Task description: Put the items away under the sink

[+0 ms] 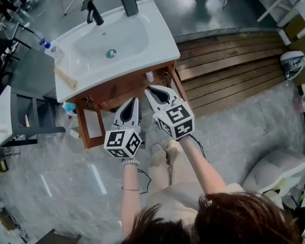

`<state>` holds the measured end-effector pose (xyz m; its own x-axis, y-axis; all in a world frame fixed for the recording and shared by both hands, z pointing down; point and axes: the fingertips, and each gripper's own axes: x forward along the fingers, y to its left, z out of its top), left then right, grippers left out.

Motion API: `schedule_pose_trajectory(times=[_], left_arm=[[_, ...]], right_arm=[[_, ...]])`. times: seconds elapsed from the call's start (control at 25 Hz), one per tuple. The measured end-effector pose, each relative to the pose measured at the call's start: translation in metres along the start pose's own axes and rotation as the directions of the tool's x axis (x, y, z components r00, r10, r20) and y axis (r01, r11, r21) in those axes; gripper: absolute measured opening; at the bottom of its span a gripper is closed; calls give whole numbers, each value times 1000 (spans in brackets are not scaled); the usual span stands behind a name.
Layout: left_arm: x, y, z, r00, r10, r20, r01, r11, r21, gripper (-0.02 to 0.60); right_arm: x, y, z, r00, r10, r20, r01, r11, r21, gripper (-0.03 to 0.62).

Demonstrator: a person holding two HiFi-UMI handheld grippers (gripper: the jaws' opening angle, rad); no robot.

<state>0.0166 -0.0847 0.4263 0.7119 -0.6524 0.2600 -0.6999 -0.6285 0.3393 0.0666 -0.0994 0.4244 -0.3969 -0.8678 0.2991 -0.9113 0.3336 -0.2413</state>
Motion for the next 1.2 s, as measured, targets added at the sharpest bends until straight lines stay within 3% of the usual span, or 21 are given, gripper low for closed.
schedule_pose_trajectory(times=[0.84,1.2], left_arm=[[-37,-42,35,998,-58,35,58,998,5,0],[-47,-41,42,998,-37,59,38,999,-3,0]], right_arm=[[-51,37,36,999,35,40,-36,999,13,17],[-57,41,45,998,40,57,-41,999,4,17]])
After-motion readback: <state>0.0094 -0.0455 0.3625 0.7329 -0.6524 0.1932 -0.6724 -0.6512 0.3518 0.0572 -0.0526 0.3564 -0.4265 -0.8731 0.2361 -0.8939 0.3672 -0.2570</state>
